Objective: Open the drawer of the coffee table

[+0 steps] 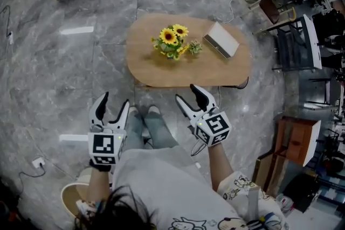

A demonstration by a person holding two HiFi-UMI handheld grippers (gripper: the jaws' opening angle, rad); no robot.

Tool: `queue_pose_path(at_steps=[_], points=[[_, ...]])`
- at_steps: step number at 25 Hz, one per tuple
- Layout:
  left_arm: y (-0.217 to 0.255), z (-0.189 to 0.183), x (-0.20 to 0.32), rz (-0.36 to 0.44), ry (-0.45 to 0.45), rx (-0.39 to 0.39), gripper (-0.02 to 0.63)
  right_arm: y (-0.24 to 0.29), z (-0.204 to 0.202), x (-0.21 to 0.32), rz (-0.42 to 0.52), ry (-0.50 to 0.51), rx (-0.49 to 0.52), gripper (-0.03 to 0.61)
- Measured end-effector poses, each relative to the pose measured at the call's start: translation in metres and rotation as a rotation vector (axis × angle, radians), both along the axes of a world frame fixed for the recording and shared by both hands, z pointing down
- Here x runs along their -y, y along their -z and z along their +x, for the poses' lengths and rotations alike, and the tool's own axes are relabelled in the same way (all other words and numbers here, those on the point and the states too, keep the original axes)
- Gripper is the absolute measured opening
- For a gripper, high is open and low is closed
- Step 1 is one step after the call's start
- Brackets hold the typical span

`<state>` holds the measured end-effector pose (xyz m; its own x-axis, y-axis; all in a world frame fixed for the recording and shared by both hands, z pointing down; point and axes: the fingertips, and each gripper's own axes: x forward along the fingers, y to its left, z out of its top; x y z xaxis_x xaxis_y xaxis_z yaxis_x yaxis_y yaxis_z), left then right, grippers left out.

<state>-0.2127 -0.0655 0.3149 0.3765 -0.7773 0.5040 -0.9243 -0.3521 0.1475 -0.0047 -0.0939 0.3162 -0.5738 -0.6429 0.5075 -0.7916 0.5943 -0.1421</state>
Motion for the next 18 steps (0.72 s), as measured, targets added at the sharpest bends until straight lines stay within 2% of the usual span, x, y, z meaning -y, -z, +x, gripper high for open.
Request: queue_pose_path(at_steps=[10,18], points=[[-0.068,0.033,0.007,-0.089,-0.107,0.01,0.242,-0.068,0.016,-0.004,-0.084,-0.056,-0.001,0.219],[-0.108,0.056,0.018,-0.115,-0.171,0.015,0.242,-0.109,0.032,-0.008,-0.133,-0.131,0.017,0.219]])
